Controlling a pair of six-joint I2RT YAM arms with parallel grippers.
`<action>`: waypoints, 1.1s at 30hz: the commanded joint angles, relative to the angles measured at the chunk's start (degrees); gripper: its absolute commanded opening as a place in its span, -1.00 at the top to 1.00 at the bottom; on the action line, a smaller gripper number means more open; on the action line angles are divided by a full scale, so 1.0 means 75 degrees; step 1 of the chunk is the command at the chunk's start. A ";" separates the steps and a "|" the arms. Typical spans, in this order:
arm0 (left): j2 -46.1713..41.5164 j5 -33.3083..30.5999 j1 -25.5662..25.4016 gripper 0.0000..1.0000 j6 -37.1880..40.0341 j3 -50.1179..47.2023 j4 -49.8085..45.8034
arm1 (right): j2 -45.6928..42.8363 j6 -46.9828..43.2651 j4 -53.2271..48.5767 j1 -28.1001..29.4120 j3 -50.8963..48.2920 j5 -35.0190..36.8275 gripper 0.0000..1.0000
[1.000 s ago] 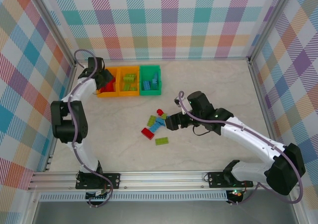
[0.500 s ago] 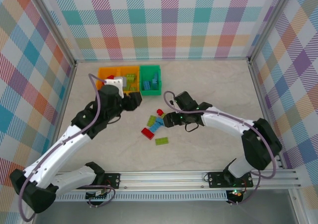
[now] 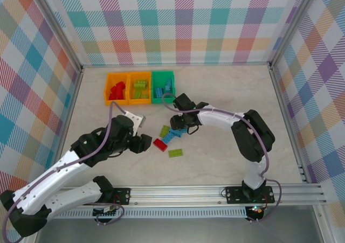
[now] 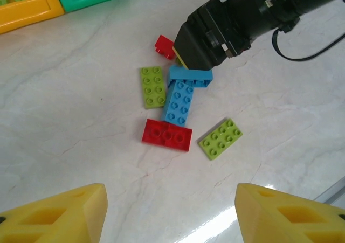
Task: Sort the legos into containers by color
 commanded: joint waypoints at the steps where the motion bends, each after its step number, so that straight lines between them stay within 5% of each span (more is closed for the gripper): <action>1: -0.0357 -0.0270 -0.0083 -0.38 0.0355 -0.0134 -0.0189 | 0.0356 -0.0143 -0.0544 0.0179 0.0552 0.0137 -0.02; 17: -0.0617 -0.0616 -0.0089 -0.92 0.0370 -0.0290 -0.0491 | 0.0536 -0.0143 -0.0988 0.0295 0.0693 0.0658 0.40; 33: -0.1462 -0.1174 -0.0086 -1.00 0.0336 -0.0457 -0.0395 | -0.1110 -0.0456 0.0699 0.0307 0.1186 -0.0042 0.73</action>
